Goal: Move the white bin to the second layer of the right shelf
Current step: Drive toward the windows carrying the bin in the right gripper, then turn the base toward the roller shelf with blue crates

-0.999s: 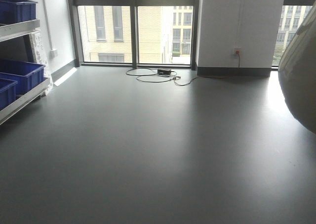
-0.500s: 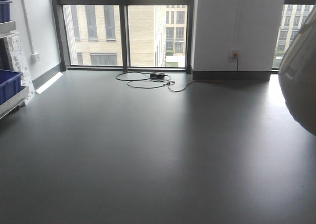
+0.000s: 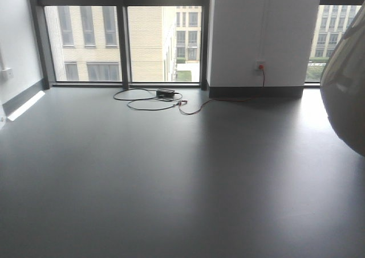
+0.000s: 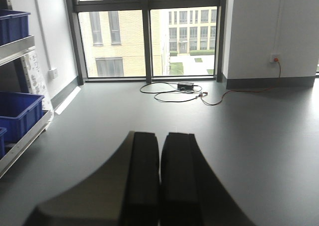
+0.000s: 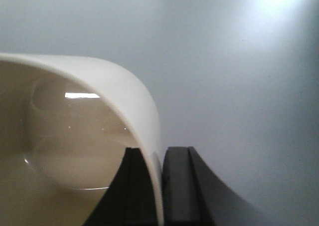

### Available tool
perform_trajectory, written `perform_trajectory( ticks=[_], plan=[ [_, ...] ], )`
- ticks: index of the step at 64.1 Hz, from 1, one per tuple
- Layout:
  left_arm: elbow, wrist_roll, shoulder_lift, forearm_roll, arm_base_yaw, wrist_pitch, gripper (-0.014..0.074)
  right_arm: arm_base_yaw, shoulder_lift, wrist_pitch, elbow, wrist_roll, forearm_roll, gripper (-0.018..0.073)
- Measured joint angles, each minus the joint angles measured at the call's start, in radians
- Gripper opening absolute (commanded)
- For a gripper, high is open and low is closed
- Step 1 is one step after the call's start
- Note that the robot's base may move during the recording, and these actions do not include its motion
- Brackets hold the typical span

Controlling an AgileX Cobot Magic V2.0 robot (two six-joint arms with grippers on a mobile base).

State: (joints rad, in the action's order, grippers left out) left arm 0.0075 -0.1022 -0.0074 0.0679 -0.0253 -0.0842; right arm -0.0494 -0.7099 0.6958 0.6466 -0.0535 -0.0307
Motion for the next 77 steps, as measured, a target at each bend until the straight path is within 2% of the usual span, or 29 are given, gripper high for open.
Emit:
perform_trajectory(
  ticks=[77],
  plan=[
    [0.000,0.000,0.000,0.000,0.000,0.000,0.0085,0.000,-0.006,0.000,0.000,0.000,0.000,0.0050]
  ],
)
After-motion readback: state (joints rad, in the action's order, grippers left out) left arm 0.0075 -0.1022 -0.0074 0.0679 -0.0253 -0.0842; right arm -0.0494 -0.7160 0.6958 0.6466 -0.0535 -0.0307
